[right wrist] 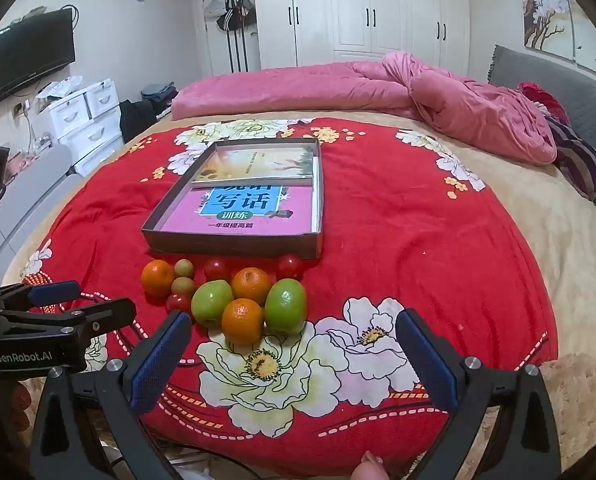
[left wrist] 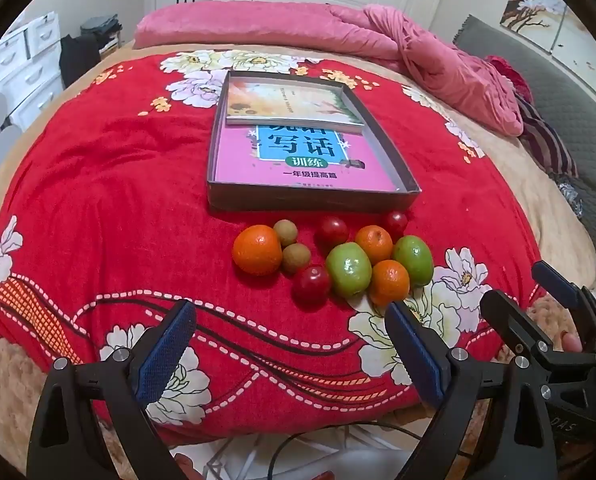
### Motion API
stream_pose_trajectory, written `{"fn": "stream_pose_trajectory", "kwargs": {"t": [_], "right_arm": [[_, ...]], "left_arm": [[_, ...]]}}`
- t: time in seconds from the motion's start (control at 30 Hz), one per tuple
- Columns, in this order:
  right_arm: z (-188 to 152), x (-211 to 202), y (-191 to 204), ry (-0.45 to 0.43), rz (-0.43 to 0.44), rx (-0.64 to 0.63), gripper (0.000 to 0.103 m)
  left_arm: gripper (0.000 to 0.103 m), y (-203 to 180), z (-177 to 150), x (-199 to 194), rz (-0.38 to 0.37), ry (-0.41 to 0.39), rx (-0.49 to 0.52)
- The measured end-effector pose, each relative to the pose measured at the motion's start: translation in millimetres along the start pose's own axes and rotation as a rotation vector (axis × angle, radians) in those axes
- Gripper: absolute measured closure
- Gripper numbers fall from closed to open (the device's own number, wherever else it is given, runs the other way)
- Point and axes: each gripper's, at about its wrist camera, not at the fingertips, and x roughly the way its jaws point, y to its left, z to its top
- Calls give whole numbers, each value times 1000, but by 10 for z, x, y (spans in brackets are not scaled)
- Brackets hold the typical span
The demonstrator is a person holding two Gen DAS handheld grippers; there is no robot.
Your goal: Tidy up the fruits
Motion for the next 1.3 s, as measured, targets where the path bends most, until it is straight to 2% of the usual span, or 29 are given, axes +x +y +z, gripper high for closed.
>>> {"fn": "stream_pose_trajectory", "kwargs": {"t": [0.77, 0.83, 1.3], "right_arm": [[-66, 19, 47, 3, -2, 0, 0], [14, -3, 2, 3, -2, 0, 1], [6, 40, -24, 15, -8, 6, 0]], "left_arm": [[8, 18, 14, -12, -1, -2, -2], [8, 18, 15, -11, -2, -2, -2], [8, 18, 3, 77, -9, 18, -3]]}}
